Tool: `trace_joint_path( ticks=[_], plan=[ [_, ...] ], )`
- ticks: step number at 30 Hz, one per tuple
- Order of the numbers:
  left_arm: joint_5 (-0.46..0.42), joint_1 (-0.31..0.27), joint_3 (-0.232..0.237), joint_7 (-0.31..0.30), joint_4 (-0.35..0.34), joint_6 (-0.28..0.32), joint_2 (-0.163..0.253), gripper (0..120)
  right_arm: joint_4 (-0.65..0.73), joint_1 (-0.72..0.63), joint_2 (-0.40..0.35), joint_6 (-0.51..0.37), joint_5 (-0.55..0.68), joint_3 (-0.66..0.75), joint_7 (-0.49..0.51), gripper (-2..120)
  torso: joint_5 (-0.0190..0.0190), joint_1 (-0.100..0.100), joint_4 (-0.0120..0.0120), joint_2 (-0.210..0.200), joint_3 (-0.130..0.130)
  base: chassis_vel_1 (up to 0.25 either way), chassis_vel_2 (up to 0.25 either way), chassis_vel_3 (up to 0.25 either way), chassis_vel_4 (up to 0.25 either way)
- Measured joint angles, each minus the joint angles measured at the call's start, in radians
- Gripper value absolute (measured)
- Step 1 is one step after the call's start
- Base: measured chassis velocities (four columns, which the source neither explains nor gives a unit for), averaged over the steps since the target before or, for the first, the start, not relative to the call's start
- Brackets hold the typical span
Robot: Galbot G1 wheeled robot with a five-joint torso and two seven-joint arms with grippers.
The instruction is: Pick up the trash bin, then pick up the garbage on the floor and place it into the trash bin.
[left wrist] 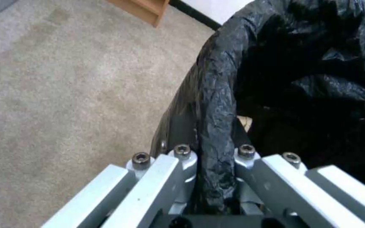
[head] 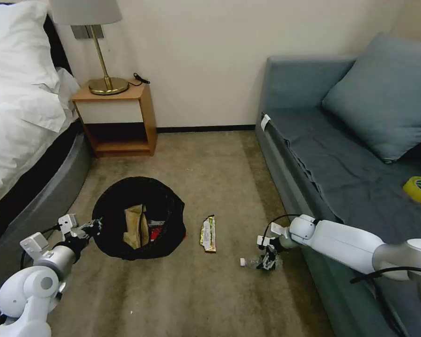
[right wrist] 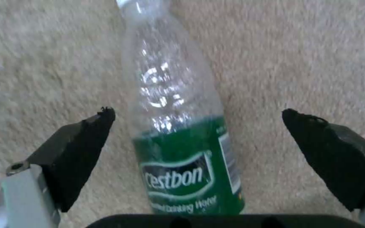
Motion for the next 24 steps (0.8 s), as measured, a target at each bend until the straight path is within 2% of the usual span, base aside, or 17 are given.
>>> trace_joint_path(
  ticks=[6, 18, 24],
  plan=[
    [0.000, -0.007, 0.000, 0.000, 0.013, -0.003, 0.000, 4, -0.039, -0.017, 0.028, 0.006, -0.017, 0.007, -0.004, 100, -0.0001, 0.000, -0.0001, 0.000, 0.000, 0.000, 0.000, 0.000, 0.000],
    [0.004, -0.019, 0.007, 0.004, 0.043, -0.011, 0.005, 4, -0.206, -0.055, 0.161, 0.038, -0.073, 0.047, -0.008, 100, -0.0001, 0.000, 0.0001, 0.000, 0.000, 0.000, 0.000, 0.000, 0.000],
    [0.004, -0.025, 0.009, 0.005, 0.055, -0.012, 0.010, 4, -0.237, -0.066, 0.184, 0.044, -0.107, 0.072, -0.018, 100, -0.0005, 0.000, 0.0000, 0.000, 0.000, 0.000, 0.000, 0.000, 0.000]
  ],
)
